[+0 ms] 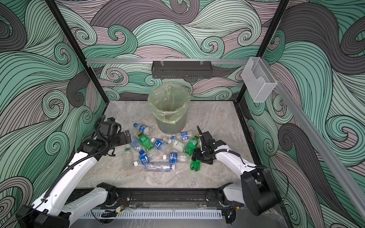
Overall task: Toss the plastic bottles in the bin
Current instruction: 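Lower the left gripper to the pile while the right gripper grasps a green bottle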
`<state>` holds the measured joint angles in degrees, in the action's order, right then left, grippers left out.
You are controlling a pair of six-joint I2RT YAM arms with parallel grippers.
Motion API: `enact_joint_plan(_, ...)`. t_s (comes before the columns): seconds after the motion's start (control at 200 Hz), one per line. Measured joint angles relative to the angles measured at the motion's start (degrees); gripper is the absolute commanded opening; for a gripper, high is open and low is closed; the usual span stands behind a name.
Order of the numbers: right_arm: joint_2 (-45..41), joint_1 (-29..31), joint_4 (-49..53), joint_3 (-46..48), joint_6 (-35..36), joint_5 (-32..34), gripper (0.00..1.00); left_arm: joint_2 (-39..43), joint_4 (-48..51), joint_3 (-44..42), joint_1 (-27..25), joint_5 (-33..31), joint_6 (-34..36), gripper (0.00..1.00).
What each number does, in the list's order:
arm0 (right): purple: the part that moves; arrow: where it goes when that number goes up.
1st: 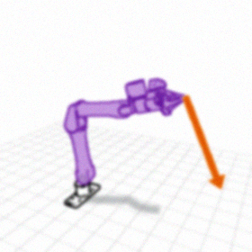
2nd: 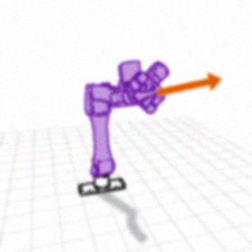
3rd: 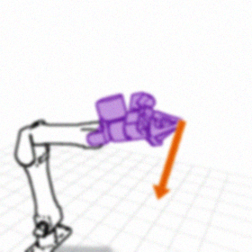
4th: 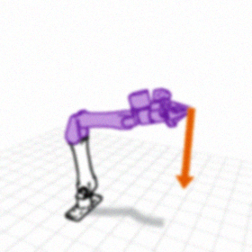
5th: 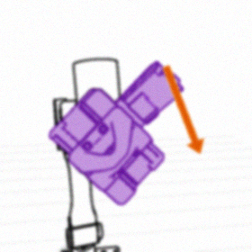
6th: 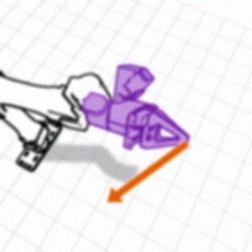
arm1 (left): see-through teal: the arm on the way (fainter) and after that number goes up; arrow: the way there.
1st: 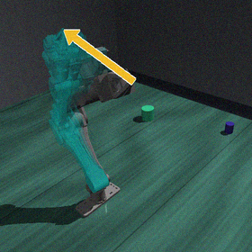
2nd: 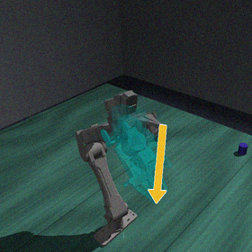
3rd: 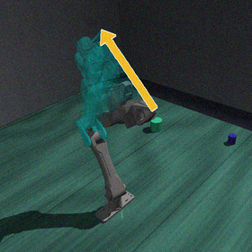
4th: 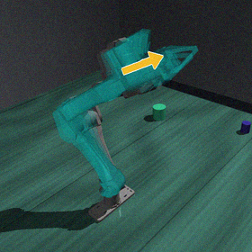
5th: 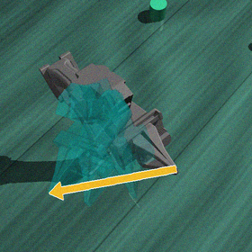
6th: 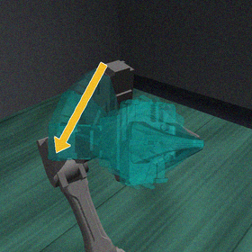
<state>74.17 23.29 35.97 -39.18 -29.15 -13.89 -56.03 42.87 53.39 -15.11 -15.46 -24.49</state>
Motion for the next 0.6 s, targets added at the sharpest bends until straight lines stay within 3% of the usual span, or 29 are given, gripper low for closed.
enact_joint_plan(0.385, 1.8, 0.0, -3.7, 1.4, -0.9, 1.6, 0.61, -2.4, -0.5, -1.7, 0.1, -0.5, 0.0, 0.99)
enact_joint_plan(0.601, -1.0, 0.0, -3.3, 1.4, -0.6, 6.2, 0.55, -3.9, -1.0, -1.9, 0.1, -0.4, 0.0, 0.99)
